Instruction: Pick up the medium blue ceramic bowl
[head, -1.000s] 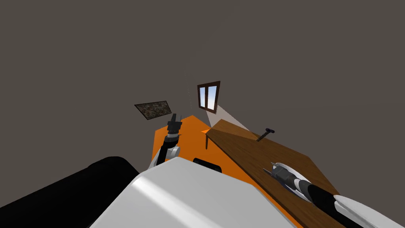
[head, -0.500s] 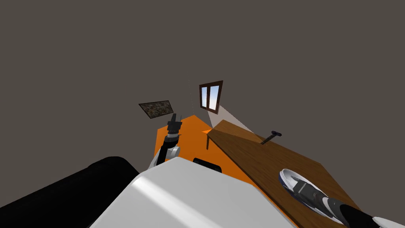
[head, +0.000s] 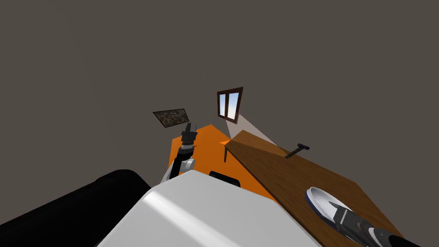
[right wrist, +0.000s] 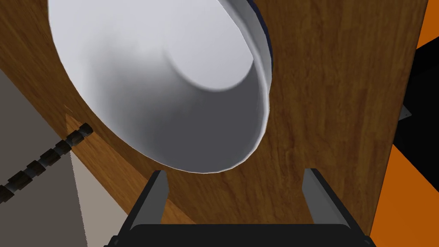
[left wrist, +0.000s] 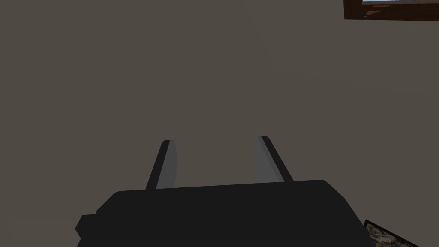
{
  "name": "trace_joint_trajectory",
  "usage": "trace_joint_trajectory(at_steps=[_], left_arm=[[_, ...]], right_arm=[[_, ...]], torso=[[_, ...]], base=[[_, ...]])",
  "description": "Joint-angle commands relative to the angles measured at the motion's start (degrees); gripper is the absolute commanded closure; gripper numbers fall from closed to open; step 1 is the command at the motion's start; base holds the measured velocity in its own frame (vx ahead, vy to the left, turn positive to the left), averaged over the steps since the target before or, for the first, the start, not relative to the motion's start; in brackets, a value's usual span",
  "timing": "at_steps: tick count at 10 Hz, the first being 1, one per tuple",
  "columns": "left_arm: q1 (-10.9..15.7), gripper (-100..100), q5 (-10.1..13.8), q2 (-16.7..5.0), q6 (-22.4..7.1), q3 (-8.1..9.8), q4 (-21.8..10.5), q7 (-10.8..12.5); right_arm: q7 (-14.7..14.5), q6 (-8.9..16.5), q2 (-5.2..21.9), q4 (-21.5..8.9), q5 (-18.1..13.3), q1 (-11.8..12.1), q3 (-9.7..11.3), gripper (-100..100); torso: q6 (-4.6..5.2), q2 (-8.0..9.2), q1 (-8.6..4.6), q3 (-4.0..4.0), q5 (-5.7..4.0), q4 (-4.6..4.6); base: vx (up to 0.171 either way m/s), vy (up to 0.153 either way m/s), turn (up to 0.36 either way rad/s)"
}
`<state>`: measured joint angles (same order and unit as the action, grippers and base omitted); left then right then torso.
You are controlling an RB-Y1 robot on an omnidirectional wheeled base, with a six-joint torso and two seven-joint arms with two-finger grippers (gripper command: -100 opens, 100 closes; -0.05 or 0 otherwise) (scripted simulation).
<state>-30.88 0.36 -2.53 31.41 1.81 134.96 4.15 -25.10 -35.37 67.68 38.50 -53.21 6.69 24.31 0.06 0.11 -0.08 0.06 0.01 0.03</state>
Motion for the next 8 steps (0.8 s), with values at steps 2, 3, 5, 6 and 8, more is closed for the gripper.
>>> trace_joint_trajectory(at_steps=[2,3,5,6,8], left_arm=[[0.0,0,0.0,0.0,0.0,0.0,0.0,0.0],[0.0,0,0.0,0.0,0.0,0.0,0.0,0.0],[0.0,0,0.0,0.0,0.0,0.0,0.0,0.0],[0.0,0,0.0,0.0,0.0,0.0,0.0,0.0],[0.0,0,0.0,0.0,0.0,-0.01,0.0,0.0]], right_arm=[[-0.3,-0.4,-0.3,-3.3,-3.0,0.3,2.2,-100],[-0.3,-0.4,-0.3,-3.3,-3.0,0.3,2.2,-100],[-1.1,-1.0,-0.5,-4.3,-2.9,-0.2,2.1,-100],[-0.9,-0.8,-0.5,-4.1,-2.9,-0.2,2.1,0],[1.0,0.4,-2.0,-6.2,-2.7,-0.6,2.7,-100]], torso=[[-0.01,-0.02,-0.1,-0.01,-0.03,-0.01],[0.01,-0.01,-0.12,-0.01,-0.04,-0.01],[0.02,0.03,0.01,0.02,-0.01,0.01],[0.01,0.03,0.05,0.02,0.0,0.01],[-0.07,0.13,0.03,0.07,0.0,0.03]], base=[[0.012,-0.048,0.102],[0.003,-0.029,0.002],[0.0,-0.005,-0.006],[0.0,0.0,0.0],[-0.082,-0.028,0.284]])
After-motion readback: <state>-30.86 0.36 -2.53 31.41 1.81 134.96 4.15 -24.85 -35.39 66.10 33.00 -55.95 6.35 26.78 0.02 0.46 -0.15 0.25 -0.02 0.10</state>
